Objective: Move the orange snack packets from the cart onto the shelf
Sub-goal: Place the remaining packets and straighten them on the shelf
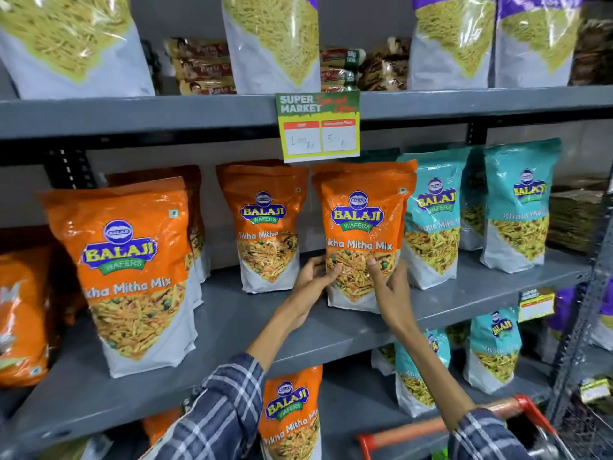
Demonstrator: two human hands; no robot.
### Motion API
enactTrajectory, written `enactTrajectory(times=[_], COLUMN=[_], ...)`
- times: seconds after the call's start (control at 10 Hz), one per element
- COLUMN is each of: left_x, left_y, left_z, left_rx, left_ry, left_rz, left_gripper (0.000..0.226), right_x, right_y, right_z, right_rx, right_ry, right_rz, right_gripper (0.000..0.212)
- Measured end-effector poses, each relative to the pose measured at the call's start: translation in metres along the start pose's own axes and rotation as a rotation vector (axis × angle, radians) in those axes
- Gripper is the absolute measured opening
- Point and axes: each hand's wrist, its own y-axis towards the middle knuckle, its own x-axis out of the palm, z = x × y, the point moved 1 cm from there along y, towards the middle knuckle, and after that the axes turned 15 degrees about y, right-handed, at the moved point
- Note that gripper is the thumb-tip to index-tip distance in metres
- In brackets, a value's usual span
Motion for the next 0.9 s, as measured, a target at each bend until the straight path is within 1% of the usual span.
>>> enactTrajectory(times=[0.1, 0.2, 0.3, 0.4, 0.5, 0.6, 0.7, 0.8, 0.9], left_x=[-0.023, -0.047, -0.068, -0.079, -0.085, -0.084, -0.082, -0.077, -0.079], left_y=[-0.020, -0.048, -0.066, -0.074, -0.077, -0.081, -0.094, -0.123, -0.169], left_z=[-0.003, -0.003, -0.010, -0.013, -0.013, -0.011, -0.005, -0.002, 0.001], left_rx=[0.002, 0.001, 0.016, 0.012, 0.014, 0.012, 0.011, 0.081, 0.290], left_ry=[0.043, 0.095, 0.145, 0.146, 0.146, 0.138, 0.154, 0.348, 0.745], left_rz=[0.115, 0.265, 0.388, 0.452, 0.525, 0.557, 0.552, 0.618, 0.734], left_gripper=[0.048, 0.047, 0.038, 0.033, 0.034, 0.040, 0.048, 0.043, 0.049], right_x=[0.022, 0.046, 0.071, 0.089, 0.100, 0.104, 0.101, 0.091, 0.094], right_y=[-0.004, -0.008, -0.010, -0.012, -0.009, -0.011, -0.023, -0.049, -0.094], right_z=[0.005, 0.007, 0.013, 0.014, 0.017, 0.016, 0.012, 0.009, -0.015], right_rx=[0.081, 0.163, 0.200, 0.230, 0.274, 0.280, 0.180, 0.033, -0.406], right_ry=[0.027, 0.041, 0.047, 0.075, 0.119, 0.130, 0.044, -0.384, -0.588], right_rz=[-0.098, -0.247, -0.366, -0.443, -0.493, -0.531, -0.532, -0.326, -0.214], right_gripper=[0.040, 0.054, 0.055, 0.054, 0.064, 0.063, 0.051, 0.083, 0.060])
